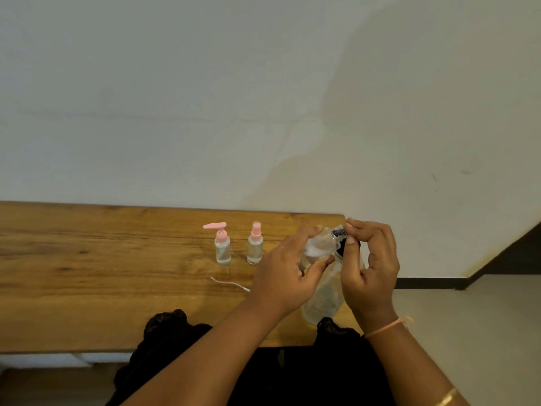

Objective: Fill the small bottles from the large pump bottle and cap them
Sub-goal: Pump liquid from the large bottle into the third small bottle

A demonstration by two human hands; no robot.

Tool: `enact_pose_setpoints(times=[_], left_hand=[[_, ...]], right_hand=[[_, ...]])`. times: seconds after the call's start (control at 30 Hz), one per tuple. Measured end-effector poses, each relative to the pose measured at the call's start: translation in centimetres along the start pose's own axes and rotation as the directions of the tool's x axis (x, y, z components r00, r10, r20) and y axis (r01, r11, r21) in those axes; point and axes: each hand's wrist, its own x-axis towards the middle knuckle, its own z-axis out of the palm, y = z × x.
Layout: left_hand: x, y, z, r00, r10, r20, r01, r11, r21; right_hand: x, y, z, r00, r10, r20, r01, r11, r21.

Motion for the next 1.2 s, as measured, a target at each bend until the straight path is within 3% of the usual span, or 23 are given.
enact_pose_setpoints(times=[0.53,0.83,1.2], left_hand=[[-0.2,0.0,0.0,1.000,0.003,-0.031,-0.004,1.000,-0.027],[0.1,0.1,-0.3,0.997,-0.042,0.064,0.043,0.999,-0.013],[-0.1,0.0,0.1,1.000,0.004,-0.024,-0.005,0.999,-0.041]], right_hand=[[0.0,-0.9,-0.3,1.000,-0.002,-0.008,0.002,1.000,-0.003],[-0.2,-0.1,-0.1,0.999,0.038,-0.010,-0.038,0.999,0.034],[0.1,-0.8,0.1,0.999,0.026,-0.024,-0.025,0.999,0.023]])
